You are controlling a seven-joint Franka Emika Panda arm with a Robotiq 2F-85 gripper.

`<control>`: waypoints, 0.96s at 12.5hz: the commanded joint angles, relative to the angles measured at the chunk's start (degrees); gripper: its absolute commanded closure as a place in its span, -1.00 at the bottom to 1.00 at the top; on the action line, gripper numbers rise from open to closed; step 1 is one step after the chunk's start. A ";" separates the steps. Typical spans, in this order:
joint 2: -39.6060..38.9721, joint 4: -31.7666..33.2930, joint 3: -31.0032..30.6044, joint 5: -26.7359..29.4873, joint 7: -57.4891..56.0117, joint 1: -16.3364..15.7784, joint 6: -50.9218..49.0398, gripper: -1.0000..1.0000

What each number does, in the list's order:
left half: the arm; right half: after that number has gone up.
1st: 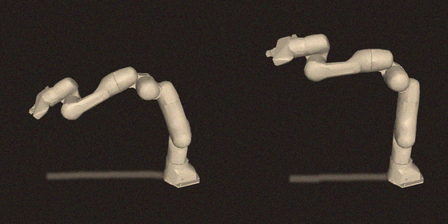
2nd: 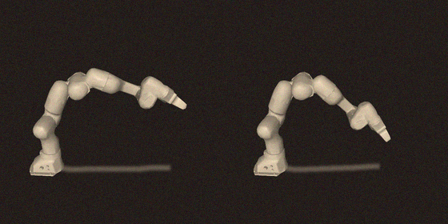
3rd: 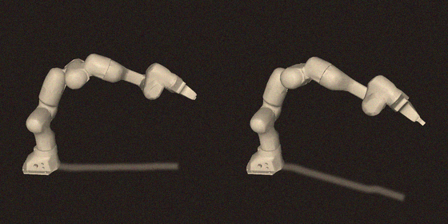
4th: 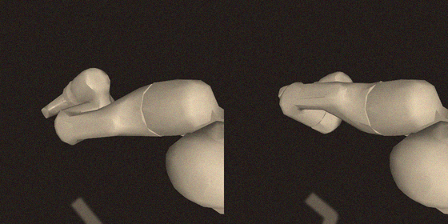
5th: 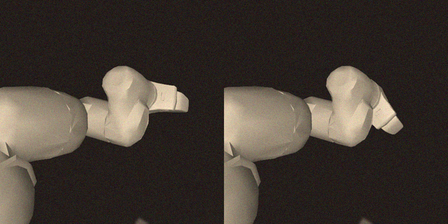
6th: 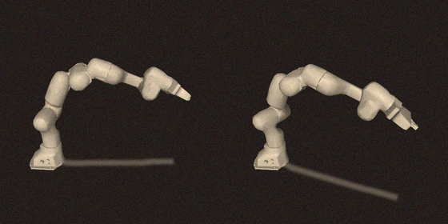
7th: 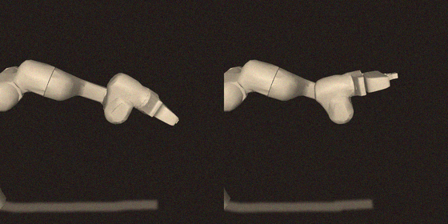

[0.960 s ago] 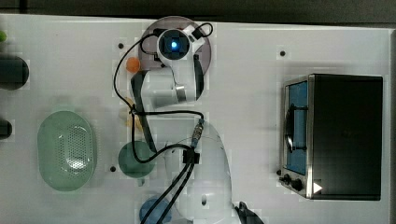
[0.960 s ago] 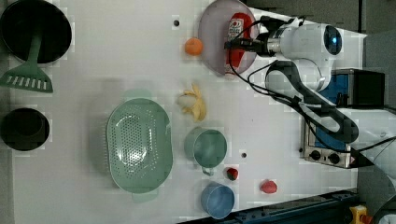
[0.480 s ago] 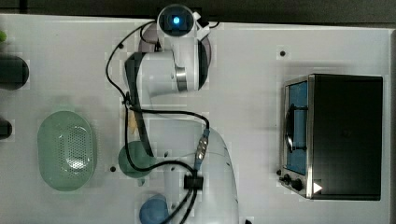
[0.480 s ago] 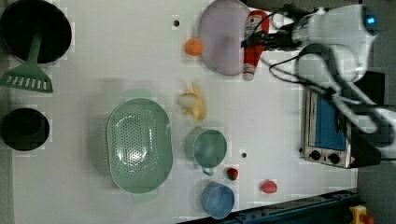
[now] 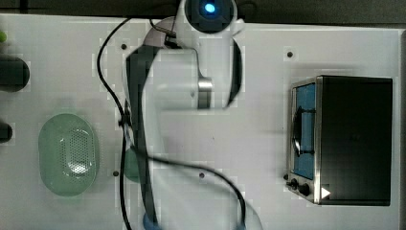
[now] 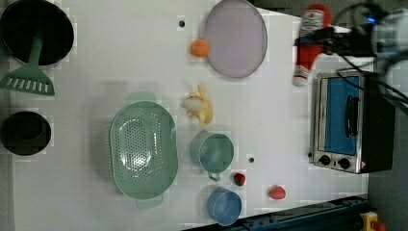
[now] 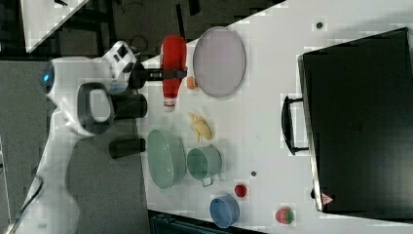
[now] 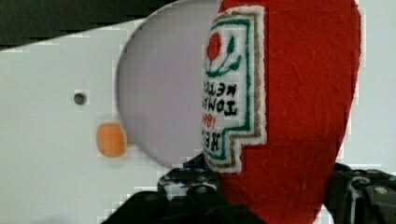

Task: Pick ketchup from plate and place it on table.

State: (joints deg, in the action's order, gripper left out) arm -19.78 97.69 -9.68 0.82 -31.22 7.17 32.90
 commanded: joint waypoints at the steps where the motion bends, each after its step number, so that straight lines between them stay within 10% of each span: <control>1: 4.02 8.24 0.89 0.01 0.29 3.26 0.56 -0.21; 12: 10.52 39.91 3.95 -0.09 0.72 3.19 19.92 -0.21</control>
State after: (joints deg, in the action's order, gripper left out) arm -10.76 138.20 -6.11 0.66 -31.22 10.47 50.69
